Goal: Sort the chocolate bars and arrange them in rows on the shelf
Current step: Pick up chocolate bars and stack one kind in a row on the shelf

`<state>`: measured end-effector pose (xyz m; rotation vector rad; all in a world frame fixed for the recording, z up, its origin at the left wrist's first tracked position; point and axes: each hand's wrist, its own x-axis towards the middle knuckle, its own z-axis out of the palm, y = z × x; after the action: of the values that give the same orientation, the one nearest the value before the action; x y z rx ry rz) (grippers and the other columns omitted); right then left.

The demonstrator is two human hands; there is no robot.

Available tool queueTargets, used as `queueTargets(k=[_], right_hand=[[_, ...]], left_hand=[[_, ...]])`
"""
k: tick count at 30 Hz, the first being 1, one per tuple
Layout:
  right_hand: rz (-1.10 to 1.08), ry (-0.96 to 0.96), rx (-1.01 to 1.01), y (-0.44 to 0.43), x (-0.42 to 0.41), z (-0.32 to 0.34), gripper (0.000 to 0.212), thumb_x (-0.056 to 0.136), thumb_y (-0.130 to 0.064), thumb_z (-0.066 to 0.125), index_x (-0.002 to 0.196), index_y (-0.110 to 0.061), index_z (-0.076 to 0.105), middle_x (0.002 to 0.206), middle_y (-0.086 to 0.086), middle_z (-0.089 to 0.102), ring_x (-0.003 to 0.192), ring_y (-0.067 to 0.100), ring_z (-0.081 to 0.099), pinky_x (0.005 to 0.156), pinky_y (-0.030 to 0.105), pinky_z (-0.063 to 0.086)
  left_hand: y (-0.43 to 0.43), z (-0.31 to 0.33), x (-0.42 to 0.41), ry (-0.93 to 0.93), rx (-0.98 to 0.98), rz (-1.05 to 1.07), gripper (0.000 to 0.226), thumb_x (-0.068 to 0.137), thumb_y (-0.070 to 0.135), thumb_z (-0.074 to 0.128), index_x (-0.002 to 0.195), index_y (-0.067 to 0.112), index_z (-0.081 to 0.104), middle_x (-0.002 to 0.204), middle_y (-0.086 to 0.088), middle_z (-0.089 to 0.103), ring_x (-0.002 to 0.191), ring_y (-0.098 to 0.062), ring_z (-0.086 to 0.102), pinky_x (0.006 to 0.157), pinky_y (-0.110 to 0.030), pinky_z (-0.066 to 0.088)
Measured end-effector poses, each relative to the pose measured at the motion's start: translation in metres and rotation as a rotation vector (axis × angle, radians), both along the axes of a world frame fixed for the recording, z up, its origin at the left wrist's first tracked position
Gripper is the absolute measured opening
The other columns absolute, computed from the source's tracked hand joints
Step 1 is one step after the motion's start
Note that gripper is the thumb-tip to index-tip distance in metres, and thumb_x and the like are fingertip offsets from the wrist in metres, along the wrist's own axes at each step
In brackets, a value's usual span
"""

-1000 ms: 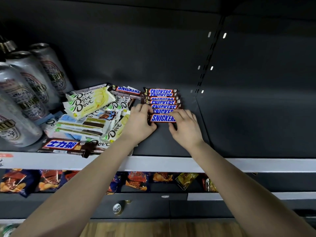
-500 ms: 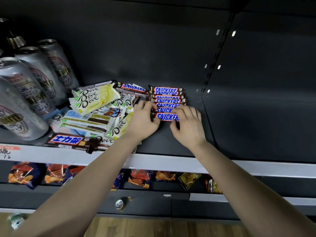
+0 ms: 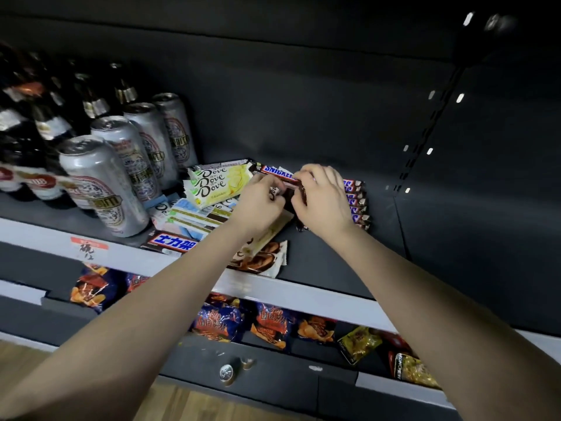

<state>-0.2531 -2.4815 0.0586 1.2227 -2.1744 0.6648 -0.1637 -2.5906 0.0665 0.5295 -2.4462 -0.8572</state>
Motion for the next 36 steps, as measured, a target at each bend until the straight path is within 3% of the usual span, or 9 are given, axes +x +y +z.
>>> queueTargets(k=[3, 9, 15, 19, 26, 36], right_hand=[[0.018, -0.055, 0.047, -0.023, 0.008, 0.002, 0.035, 0.081, -0.024, 0.044, 0.103, -0.007, 0.065, 0.105, 0.008, 0.061, 0.097, 0.029, 0.056, 0.097, 0.044, 0.041], [0.085, -0.121, 0.101, -0.054, 0.024, -0.006, 0.036, 0.084, -0.025, 0.043, 0.11, -0.009, 0.063, 0.111, 0.007, 0.058, 0.102, 0.028, 0.054, 0.095, 0.041, 0.04], [0.083, -0.196, 0.02, -0.068, 0.012, 0.005, 0.032, 0.087, -0.017, 0.053, 0.116, -0.008, 0.061, 0.118, 0.008, 0.056, 0.109, 0.027, 0.049, 0.098, 0.039, 0.034], [0.031, -0.208, 0.075, -0.068, -0.012, 0.015, 0.036, 0.09, -0.019, 0.049, 0.124, -0.012, 0.056, 0.126, 0.007, 0.054, 0.116, 0.027, 0.045, 0.1, 0.038, 0.031], [-0.034, -0.206, 0.301, -0.072, -0.043, 0.016, 0.044, 0.092, -0.027, 0.047, 0.135, -0.015, 0.045, 0.136, 0.005, 0.05, 0.128, 0.026, 0.035, 0.103, 0.041, 0.029], [-0.073, -0.235, 0.487, -0.079, -0.058, 0.006, 0.05, 0.091, -0.035, 0.049, 0.137, -0.018, 0.041, 0.137, 0.004, 0.048, 0.129, 0.025, 0.033, 0.106, 0.04, 0.027]], left_hand=[[-0.016, 0.0, 0.017, -0.033, -0.002, 0.063, 0.023, 0.082, 0.006, 0.054, 0.103, 0.01, 0.061, 0.109, -0.008, 0.054, 0.095, -0.021, 0.053, 0.075, -0.015, 0.031], [-0.046, 0.003, 0.045, -0.072, -0.056, 0.171, 0.026, 0.079, 0.004, 0.055, 0.104, 0.008, 0.062, 0.107, -0.012, 0.055, 0.101, -0.028, 0.054, 0.084, -0.025, 0.038], [-0.068, 0.004, 0.05, -0.123, -0.098, 0.195, 0.023, 0.085, 0.012, 0.056, 0.107, 0.015, 0.059, 0.116, -0.007, 0.053, 0.113, -0.025, 0.046, 0.09, -0.028, 0.036], [-0.081, 0.004, 0.041, -0.128, -0.114, 0.163, 0.022, 0.085, 0.014, 0.056, 0.106, 0.018, 0.059, 0.118, -0.005, 0.054, 0.116, -0.027, 0.044, 0.098, -0.035, 0.038], [-0.092, 0.008, 0.001, -0.143, -0.155, 0.111, 0.028, 0.084, 0.018, 0.058, 0.112, 0.019, 0.058, 0.119, -0.003, 0.055, 0.112, -0.027, 0.046, 0.094, -0.034, 0.039], [-0.103, -0.004, -0.049, -0.222, -0.232, -0.017, 0.043, 0.082, 0.023, 0.061, 0.124, 0.02, 0.056, 0.123, -0.002, 0.058, 0.114, -0.025, 0.048, 0.099, -0.037, 0.04]])
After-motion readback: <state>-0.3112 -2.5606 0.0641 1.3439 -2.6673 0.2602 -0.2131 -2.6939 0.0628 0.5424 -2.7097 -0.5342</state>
